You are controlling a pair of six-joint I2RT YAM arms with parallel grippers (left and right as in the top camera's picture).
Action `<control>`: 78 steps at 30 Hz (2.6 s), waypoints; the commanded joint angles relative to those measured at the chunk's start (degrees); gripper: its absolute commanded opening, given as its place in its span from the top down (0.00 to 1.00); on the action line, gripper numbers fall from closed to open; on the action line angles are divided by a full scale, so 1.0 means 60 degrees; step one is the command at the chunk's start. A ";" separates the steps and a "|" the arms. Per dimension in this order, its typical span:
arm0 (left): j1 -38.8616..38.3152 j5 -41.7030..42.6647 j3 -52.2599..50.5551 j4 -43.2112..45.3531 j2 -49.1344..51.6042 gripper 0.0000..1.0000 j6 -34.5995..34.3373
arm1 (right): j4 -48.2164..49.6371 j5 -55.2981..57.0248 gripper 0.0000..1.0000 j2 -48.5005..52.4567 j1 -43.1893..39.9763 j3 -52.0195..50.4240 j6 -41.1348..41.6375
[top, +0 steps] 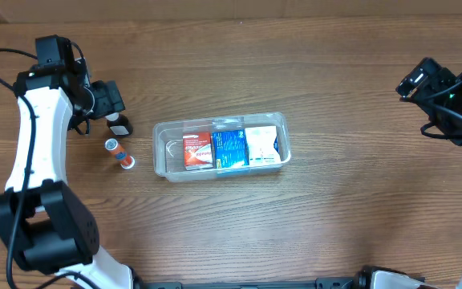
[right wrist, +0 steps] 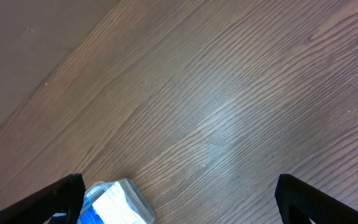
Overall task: Pack container
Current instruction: 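Reach the left gripper to the dark medicine bottle and grasp it, then lower the dark bottle into the container's left end and release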
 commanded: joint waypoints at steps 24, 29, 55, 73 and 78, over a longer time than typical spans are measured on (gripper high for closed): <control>-0.0885 -0.0018 0.4805 -0.3829 0.1009 0.84 0.0809 | 0.0051 -0.0047 0.00 -0.0033 -0.0044 0.0109 0.0036; -0.2262 0.0189 0.7104 -0.5727 0.1002 0.83 0.0506 | 0.0051 -0.0047 0.00 -0.0033 -0.0044 0.0109 0.0040; -0.4437 -0.2087 0.0845 -0.3042 0.1035 0.81 -0.0871 | 0.0051 -0.0044 0.00 -0.0033 -0.0044 0.0109 0.0040; -0.4411 -0.2142 0.2146 -0.3901 0.1053 0.75 -0.1311 | 0.0051 -0.0047 0.00 -0.0033 -0.0044 0.0109 0.0040; -0.4411 -0.1902 0.1770 -0.3158 0.1089 0.75 -0.1282 | 0.0051 -0.0047 0.00 -0.0033 -0.0044 0.0106 0.0040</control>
